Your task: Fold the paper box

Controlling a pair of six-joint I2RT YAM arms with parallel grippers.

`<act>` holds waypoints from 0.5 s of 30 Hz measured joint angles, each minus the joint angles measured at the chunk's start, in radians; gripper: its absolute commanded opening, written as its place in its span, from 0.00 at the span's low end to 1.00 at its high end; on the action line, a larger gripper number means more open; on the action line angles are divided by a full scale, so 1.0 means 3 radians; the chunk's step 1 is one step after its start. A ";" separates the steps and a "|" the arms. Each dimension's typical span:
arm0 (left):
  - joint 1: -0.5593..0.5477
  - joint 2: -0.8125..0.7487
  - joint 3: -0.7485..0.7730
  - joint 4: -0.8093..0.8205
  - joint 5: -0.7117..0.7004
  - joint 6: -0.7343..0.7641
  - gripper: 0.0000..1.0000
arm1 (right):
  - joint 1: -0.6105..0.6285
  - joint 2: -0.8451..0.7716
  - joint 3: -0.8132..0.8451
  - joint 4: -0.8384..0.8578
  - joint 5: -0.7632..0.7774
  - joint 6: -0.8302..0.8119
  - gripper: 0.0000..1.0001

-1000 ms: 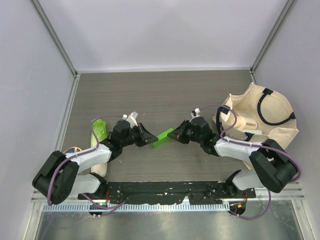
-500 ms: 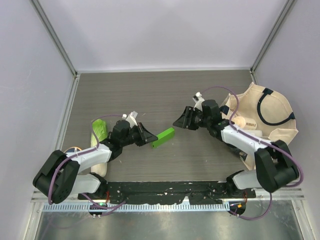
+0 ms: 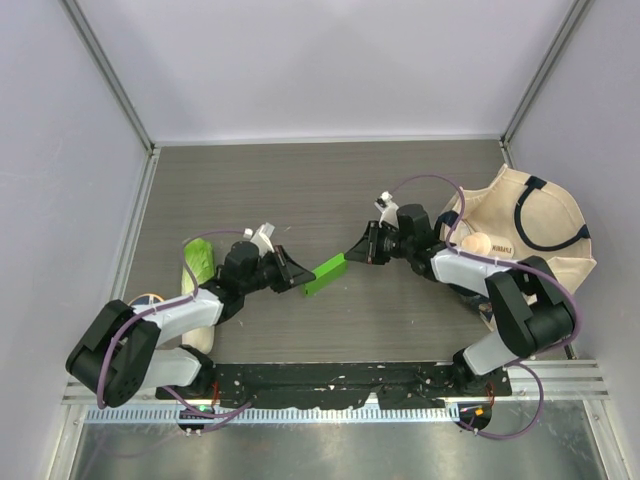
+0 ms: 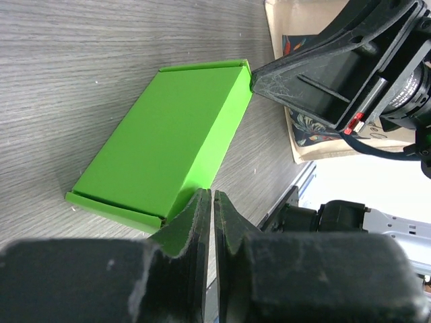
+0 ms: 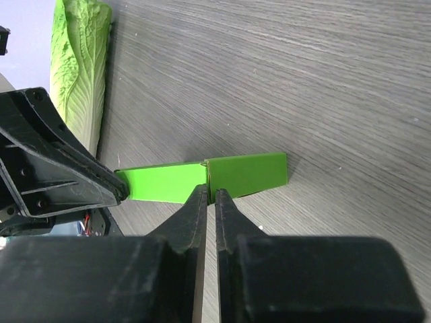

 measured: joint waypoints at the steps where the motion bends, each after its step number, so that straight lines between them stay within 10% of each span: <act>1: 0.0000 0.0000 -0.0004 0.0008 0.0003 0.0000 0.13 | 0.0000 -0.0027 -0.0036 0.0038 0.0011 0.0001 0.09; 7: -0.0013 -0.0010 -0.0041 0.0024 0.0113 0.0011 0.24 | 0.0027 -0.0379 -0.0256 -0.0140 0.0230 -0.0027 0.14; 15: -0.0071 -0.0278 -0.0118 -0.0540 0.0413 0.0148 0.57 | 0.0127 -0.1021 -0.0322 -0.1413 0.0937 -0.0273 0.52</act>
